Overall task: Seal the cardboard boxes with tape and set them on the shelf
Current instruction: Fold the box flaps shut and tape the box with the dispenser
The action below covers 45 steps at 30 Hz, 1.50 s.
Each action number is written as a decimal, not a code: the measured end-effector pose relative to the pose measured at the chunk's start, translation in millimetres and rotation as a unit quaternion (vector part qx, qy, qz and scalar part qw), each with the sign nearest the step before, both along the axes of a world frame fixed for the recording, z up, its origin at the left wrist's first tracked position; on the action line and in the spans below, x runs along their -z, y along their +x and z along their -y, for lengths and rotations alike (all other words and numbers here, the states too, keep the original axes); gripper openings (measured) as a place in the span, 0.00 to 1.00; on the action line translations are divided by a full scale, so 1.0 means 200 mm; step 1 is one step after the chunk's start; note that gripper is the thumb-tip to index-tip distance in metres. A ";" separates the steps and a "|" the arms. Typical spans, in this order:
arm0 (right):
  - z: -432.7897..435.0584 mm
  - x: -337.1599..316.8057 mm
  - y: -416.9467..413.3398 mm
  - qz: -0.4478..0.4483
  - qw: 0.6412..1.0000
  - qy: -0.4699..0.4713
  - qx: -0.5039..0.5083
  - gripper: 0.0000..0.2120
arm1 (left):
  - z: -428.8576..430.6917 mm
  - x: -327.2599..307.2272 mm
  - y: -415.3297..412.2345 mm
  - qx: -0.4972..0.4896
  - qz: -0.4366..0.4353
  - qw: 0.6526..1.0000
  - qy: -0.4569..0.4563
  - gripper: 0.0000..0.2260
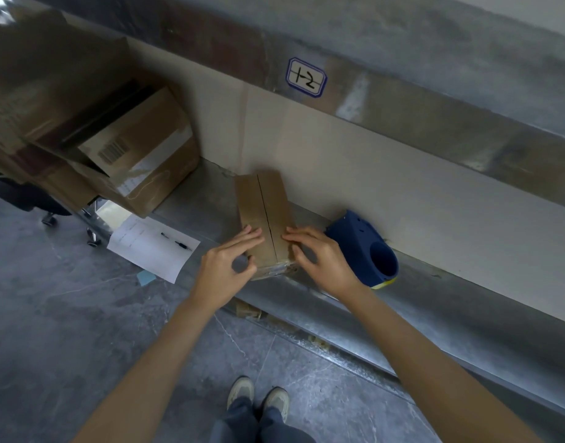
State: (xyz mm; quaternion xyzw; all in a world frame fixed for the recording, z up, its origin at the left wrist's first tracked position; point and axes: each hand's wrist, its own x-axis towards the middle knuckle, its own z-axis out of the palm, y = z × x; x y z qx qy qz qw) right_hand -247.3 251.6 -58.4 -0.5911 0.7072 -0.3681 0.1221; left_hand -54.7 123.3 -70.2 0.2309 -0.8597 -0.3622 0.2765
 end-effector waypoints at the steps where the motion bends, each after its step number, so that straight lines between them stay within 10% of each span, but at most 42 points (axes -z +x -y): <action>1: -0.01 0.00 0.00 0.004 1.000 0.011 -0.008 0.14 | 0.01 0.00 0.01 0.011 0.005 1.000 0.013 0.22; 18: -0.03 -0.08 -0.08 -0.069 0.988 0.099 -0.100 0.28 | 0.02 -0.01 0.02 0.031 0.025 0.998 0.043 0.27; 36: 0.05 0.00 -0.02 -0.014 1.000 -0.020 0.007 0.11 | -0.03 0.04 -0.03 -0.041 -0.037 0.998 0.013 0.20; 45: 0.02 -0.01 -0.12 -0.054 0.992 0.067 -0.091 0.31 | 0.04 0.02 0.02 0.057 0.015 0.997 0.042 0.31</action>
